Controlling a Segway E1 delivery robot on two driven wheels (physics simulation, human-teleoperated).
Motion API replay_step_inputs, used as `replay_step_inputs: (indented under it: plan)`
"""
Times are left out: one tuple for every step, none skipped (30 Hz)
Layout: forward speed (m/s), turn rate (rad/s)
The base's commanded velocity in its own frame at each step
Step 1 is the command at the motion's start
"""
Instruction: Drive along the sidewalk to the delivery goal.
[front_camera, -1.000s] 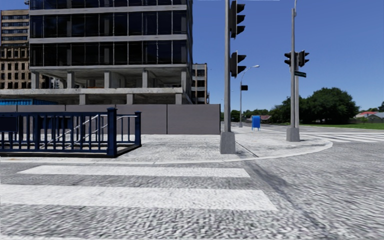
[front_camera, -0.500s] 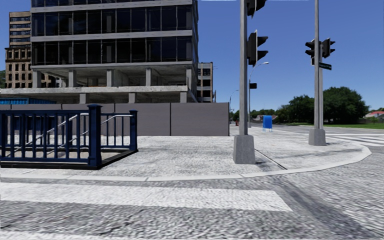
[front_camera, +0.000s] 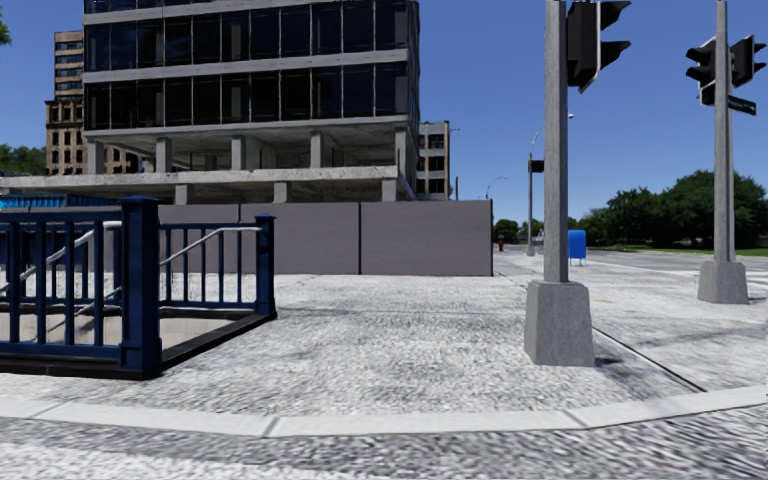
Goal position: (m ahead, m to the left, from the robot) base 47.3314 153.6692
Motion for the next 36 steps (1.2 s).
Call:
replay_step_inputs:
  plan:
    - [1.94,0.31]
    - [1.94,0.26]
    - [1.94,0.18]
    - [1.94,0.18]
    - [1.94,0.15]
    - [1.94,0.13]
    - [1.94,0.13]
    - [1.94,0.06]
    - [1.94,0.00]
    - [1.88,0.00]
    - [1.88,0.00]
    - [1.71,0.00]
    - [1.49,0.00]
    - [1.49,0.00]
    - [1.36,0.00]
    - [1.32,0.00]
    - [1.31,0.00]
    - [1.31,0.00]
    - [1.30,0.00]
    - [1.30,0.00]
    - [1.30,0.00]
    - [1.30,0.00]
    - [1.30,0.00]
    - [1.30,0.00]
    - [1.30,0.00]
    - [1.31,0.00]
    - [1.33,0.00]
    - [1.35,0.00]
    - [1.35,0.00]
    - [1.38,0.00]
    - [1.40,0.00]
    - [1.40,0.00]
    - [1.42,0.00]
    - [1.45,0.00]
    - [1.46,0.00]
    - [1.46,0.00]
